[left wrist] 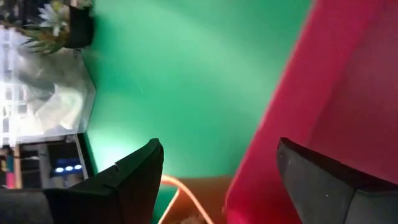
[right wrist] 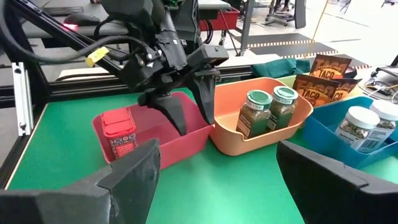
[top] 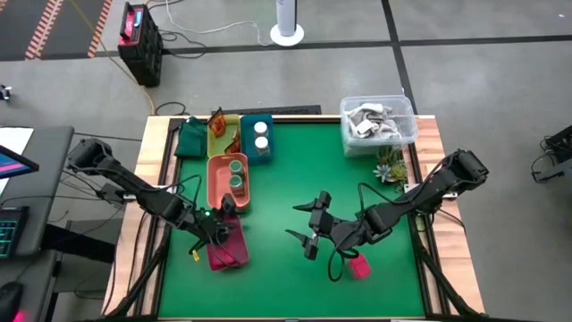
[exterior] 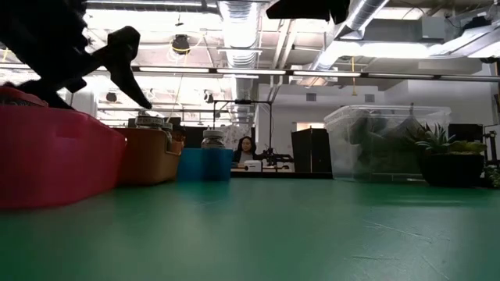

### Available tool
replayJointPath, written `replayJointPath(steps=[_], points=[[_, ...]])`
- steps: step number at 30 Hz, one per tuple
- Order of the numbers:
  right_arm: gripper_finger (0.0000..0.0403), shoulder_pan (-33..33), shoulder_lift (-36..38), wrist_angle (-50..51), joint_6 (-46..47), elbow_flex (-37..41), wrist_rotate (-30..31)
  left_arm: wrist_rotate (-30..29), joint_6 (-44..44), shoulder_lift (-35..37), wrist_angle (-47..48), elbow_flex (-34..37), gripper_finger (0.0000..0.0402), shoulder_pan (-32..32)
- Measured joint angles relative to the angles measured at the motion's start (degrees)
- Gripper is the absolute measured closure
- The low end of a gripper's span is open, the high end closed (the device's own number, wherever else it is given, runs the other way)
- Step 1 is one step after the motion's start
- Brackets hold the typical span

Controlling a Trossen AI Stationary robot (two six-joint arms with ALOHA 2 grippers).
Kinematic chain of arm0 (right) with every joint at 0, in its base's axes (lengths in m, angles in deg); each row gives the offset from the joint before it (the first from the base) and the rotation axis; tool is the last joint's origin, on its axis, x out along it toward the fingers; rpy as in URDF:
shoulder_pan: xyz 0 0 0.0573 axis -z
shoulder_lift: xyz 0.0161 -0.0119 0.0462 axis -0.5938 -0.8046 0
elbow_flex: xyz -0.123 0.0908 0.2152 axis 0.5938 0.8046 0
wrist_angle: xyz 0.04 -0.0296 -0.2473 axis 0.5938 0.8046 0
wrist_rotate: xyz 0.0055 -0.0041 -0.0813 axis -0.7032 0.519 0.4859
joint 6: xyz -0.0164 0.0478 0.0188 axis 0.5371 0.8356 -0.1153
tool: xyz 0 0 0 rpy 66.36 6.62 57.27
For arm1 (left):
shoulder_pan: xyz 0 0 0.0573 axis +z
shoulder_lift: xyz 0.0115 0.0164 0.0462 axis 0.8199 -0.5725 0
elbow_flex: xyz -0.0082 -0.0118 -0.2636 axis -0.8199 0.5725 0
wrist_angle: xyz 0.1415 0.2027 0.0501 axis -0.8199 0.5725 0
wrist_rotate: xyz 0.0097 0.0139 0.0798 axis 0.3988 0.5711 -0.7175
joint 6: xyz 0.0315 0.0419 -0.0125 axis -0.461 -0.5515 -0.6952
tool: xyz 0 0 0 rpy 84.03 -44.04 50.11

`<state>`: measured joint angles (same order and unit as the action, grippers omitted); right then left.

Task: Sort spices by type
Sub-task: Adjust the pink bin

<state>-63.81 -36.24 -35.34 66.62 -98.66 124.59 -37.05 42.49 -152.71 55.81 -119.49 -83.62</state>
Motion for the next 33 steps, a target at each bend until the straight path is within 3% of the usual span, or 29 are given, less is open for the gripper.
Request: replayJointPath(steps=[11, 33], points=[[0.0058, -0.79, 0.0, -0.37, -0.22, 0.0, -0.02, -0.1, -13.88, 0.0, 0.08, 0.05, 0.0104, 2.62], [0.0058, -0.79, 0.0, -0.6, -0.19, 0.0, 1.43, -0.08, -15.31, -1.03, -7.54, 0.06, 0.0104, 3.68]])
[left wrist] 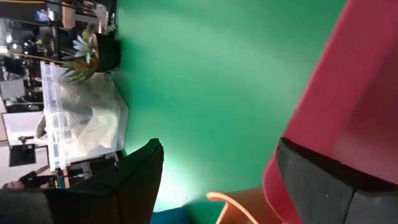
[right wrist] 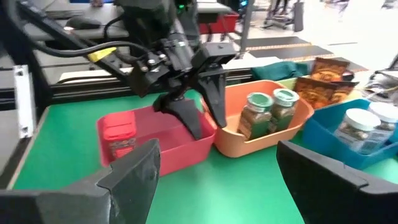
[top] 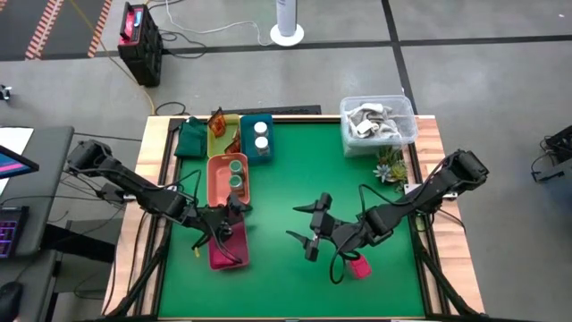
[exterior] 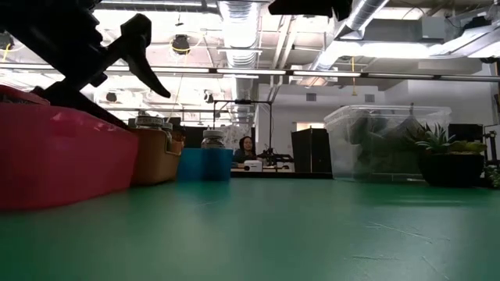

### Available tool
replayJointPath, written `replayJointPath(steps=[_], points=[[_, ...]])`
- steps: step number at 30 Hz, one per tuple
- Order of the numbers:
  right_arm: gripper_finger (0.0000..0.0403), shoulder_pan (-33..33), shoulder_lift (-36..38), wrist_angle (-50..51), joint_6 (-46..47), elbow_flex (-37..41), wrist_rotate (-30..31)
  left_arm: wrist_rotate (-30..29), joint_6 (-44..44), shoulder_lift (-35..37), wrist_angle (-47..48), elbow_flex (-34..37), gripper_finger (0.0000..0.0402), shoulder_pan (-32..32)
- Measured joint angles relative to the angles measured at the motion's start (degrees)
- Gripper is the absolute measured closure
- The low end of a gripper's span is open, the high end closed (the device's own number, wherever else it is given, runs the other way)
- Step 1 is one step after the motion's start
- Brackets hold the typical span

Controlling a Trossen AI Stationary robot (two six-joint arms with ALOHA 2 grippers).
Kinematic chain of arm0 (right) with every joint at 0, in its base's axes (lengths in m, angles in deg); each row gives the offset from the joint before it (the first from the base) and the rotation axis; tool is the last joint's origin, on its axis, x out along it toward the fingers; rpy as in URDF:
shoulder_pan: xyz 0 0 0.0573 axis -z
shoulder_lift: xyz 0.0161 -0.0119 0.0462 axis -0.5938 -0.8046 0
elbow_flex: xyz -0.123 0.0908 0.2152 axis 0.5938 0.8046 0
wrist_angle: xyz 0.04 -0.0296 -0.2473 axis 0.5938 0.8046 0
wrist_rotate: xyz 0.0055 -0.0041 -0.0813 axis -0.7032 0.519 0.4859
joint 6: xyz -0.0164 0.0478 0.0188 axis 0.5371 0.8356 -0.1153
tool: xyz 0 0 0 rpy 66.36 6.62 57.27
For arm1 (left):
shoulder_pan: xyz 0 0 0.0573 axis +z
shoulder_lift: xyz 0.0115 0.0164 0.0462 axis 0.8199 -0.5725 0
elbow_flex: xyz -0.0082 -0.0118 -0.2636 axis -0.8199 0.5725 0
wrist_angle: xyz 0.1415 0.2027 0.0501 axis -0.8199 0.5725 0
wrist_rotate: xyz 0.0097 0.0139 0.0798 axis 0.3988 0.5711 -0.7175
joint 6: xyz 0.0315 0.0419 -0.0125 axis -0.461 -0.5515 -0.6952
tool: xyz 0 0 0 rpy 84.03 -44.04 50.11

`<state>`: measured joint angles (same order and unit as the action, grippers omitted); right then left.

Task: Sort spices by type
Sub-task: Adjust the pink bin, then put the red seasoning can into the pink bin

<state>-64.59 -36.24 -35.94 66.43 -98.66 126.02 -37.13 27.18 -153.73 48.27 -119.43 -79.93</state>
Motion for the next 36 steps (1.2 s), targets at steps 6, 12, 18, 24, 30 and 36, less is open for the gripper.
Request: replayJointPath(steps=[6, 12, 18, 24, 30, 36], points=[[0.0058, -0.75, 0.99, 0.01, 0.04, 0.02, 2.92, -5.62, 4.11, 0.46, -3.21, 0.01, 0.0104, -1.06], [0.0058, -2.63, 4.64, 5.28, 6.74, -0.1, 2.99, -10.27, 15.04, 2.73, -2.49, 0.03, 0.0104, -3.34], [0.0067, -6.23, 4.5, 30.69, 25.62, -8.31, 2.93, -10.22, 35.58, 7.22, -2.85, 0.01, 0.0104, -6.93], [0.008, -8.73, -3.02, 59.79, 48.15, -20.23, -6.44, -4.59, 54.49, 11.0, -2.25, 0.01, 0.0104, -9.8], [0.0081, -10.35, -11.23, 80.77, 64.94, -30.63, -22.25, -1.03, 60.08, 11.52, -2.04, 0.01, 0.0104, -12.47], [0.0081, -13.68, -15.45, 92.34, 74.86, -35.91, -34.62, -1.07, 60.15, 11.52, -2.59, 0.01, 0.0104, -13.66]])
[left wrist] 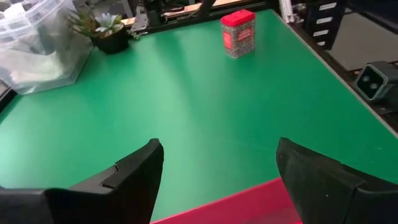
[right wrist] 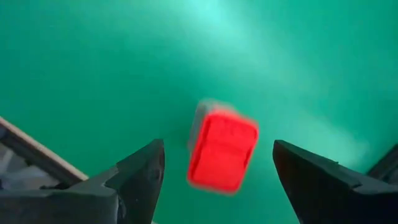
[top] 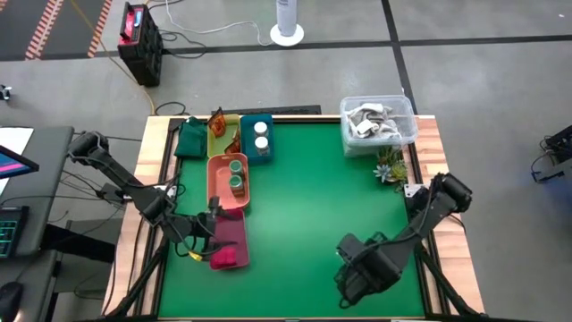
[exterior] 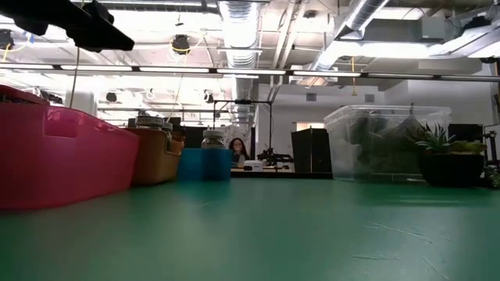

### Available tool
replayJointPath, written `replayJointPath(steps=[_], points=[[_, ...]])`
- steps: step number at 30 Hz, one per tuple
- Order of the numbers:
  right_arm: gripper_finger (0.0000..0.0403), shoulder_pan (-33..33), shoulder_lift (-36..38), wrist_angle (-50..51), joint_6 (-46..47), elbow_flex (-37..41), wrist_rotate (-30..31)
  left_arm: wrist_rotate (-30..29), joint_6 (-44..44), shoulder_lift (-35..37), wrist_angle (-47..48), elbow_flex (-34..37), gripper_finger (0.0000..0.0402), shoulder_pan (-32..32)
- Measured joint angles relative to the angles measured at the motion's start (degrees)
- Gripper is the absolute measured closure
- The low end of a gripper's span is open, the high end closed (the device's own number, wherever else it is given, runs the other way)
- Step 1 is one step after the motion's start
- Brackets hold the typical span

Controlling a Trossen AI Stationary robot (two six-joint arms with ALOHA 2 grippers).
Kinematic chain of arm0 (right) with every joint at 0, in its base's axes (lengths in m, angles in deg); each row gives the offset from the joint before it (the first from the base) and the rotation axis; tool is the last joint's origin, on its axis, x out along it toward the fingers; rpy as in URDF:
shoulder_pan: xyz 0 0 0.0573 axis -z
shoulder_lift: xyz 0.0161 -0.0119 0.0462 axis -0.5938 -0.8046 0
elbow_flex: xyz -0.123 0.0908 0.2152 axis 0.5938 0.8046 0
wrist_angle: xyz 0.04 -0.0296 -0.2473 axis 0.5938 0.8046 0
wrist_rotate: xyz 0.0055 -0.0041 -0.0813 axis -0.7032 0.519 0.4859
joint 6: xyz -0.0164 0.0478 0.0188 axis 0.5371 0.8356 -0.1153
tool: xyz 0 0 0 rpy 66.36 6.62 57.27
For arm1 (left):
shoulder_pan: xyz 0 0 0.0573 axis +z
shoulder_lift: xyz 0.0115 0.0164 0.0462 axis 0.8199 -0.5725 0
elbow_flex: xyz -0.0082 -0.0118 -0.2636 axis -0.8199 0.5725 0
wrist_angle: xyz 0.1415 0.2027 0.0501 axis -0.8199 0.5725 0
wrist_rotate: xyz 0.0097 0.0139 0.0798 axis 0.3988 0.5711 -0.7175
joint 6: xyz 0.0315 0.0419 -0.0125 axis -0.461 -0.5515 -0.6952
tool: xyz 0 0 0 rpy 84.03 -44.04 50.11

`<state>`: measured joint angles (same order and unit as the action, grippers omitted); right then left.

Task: Sort spices by type
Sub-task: Put the red seasoning can into the pink bin

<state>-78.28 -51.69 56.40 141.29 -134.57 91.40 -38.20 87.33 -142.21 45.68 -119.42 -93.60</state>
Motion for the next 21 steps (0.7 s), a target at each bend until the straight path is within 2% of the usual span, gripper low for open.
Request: replayJointPath(steps=[8, 15, 21], points=[[0.0081, -4.48, 0.07, 1.57, 9.26, 0.55, -1.13, 0.02, 0.19, 0.0, -0.85, 0.0, 0.0104, -0.78], [0.0078, -6.63, 0.13, 1.0, 8.98, 1.75, 3.91, 0.04, 2.55, -0.02, -3.71, -0.02, 0.0104, -0.78], [0.0037, -8.86, 0.06, -3.77, 10.37, 7.17, 4.89, 0.04, 3.15, -0.04, -2.44, -0.02, 0.0104, -0.78]])
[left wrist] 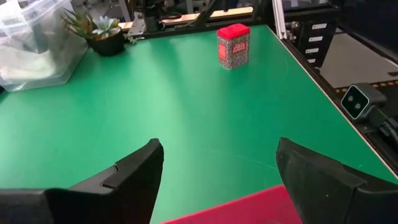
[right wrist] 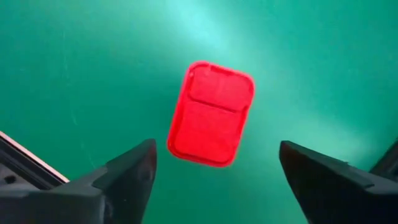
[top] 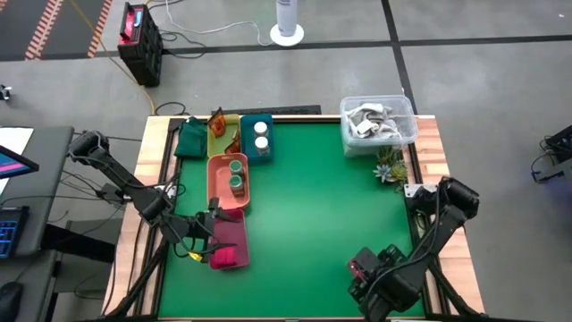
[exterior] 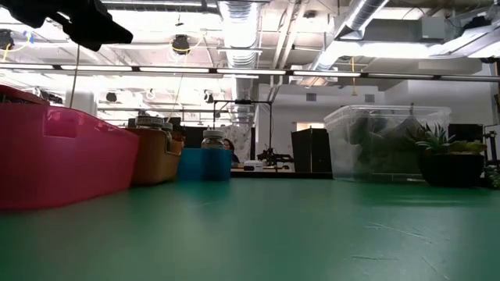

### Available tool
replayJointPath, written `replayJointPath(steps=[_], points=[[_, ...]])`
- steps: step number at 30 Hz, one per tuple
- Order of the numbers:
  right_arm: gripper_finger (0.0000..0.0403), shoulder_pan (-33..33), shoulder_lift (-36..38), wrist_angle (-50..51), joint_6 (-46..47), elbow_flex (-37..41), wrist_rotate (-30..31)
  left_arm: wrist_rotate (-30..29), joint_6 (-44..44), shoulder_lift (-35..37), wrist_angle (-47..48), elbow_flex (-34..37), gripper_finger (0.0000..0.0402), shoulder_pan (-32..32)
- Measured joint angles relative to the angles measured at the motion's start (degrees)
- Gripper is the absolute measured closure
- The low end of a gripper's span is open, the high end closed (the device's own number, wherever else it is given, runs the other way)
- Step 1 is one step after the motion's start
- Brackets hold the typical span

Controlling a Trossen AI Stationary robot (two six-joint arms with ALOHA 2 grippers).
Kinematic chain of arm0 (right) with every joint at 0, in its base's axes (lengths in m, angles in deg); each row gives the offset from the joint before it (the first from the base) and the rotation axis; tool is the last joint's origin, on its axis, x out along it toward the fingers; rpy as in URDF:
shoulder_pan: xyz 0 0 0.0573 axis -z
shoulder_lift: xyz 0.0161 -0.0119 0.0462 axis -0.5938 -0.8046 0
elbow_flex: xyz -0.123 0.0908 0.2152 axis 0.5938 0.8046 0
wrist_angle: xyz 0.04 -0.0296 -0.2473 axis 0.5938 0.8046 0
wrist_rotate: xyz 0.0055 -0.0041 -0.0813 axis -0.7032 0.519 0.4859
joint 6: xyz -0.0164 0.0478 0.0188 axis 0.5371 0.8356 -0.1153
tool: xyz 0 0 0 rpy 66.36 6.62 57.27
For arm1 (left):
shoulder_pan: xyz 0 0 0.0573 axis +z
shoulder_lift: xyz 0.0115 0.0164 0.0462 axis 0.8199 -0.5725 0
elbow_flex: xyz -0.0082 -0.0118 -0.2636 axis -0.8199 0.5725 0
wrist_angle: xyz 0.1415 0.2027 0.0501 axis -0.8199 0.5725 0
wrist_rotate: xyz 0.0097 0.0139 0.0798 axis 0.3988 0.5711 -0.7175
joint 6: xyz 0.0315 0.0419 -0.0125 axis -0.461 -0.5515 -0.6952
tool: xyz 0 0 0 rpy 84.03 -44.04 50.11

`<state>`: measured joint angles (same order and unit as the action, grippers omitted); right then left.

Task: Sort spices by type
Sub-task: Put the red seasoning can into the pink bin

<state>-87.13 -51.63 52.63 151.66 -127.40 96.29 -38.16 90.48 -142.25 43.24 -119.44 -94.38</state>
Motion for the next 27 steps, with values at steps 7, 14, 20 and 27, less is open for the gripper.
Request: replayJointPath(steps=[7, 14, 20, 27], points=[[0.0012, 0.24, 0.1, -2.64, 2.41, 1.13, -0.24, 0.0, -2.44, -0.01, -0.18, 0.0, 0.0104, 0.0], [0.0006, 1.59, 0.09, -6.23, 3.31, 6.59, -3.63, 0.0, -2.46, -0.01, -0.12, 0.0, 0.0104, 0.0], [0.0012, 2.77, 0.07, -14.01, 1.18, 10.02, -4.78, 0.0, -2.29, -0.01, -0.13, 0.0, 0.0104, 0.0], [0.0047, 4.45, 0.07, -17.71, -2.19, 13.21, -8.08, 0.0, -2.17, -0.01, -0.13, 0.0, 0.0104, 0.0]])
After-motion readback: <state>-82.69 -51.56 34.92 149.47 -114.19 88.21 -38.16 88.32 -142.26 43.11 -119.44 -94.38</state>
